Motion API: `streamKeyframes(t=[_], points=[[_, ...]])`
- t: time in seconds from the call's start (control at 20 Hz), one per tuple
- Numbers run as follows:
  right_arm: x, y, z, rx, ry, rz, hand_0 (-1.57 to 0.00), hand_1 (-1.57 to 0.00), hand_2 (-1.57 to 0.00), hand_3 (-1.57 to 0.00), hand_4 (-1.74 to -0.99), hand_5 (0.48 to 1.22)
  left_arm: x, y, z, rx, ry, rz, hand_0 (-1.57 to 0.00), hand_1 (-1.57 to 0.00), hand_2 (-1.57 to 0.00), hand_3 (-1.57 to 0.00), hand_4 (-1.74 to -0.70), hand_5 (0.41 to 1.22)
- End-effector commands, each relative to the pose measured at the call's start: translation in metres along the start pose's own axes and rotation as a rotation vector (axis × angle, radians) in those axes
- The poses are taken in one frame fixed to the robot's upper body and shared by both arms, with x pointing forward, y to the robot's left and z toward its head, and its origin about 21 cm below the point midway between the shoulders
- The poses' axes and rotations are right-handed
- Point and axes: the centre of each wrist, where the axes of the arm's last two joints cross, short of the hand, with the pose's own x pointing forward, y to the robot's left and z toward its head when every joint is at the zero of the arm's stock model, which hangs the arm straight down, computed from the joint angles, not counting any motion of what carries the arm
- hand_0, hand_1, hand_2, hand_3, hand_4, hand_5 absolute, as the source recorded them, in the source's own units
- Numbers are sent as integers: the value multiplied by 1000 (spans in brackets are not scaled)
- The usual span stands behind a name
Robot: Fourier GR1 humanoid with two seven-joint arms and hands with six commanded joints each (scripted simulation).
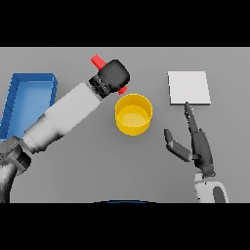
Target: Pick up the red beaker and tilt it to pour out 1 green nut into yellow bowl. Pick up the yellow bowl and place it on the metallic measuring scale.
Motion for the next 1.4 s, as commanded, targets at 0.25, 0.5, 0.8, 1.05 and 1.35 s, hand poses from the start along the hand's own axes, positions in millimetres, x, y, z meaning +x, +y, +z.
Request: streamKeyframes(t=[0.25,0.5,0.8,1.05,1.35], points=[[3,2,2,7,-1,-16,1,1,1,1,-1060,696,9,7,-8,-27,-2,-185,-1571,-1571,-1571,-1571,-1732,1220],[-1,-1,-2,-8,-1,-17,1,1,1,1,-1055,691,25,8,-10,7,-10,-328,-1571,-1571,-1571,-1571,-1737,1221],[-3,5,-4,-6,-12,8,1,1,1,1,-1073,675,36,19,-16,-26,-45,-543,-1571,-1571,-1571,-1571,-1733,1221],[1,4,-3,-10,-22,9,1,1,1,1,-1047,681,48,36,-22,-75,-53,-694,-1571,-1571,-1571,-1571,-1728,1221],[0,4,-4,-18,-19,23,1,1,1,1,-1030,683,8,78,-19,-28,1,-662,-1571,-1571,-1571,-1571,-1725,1221]])
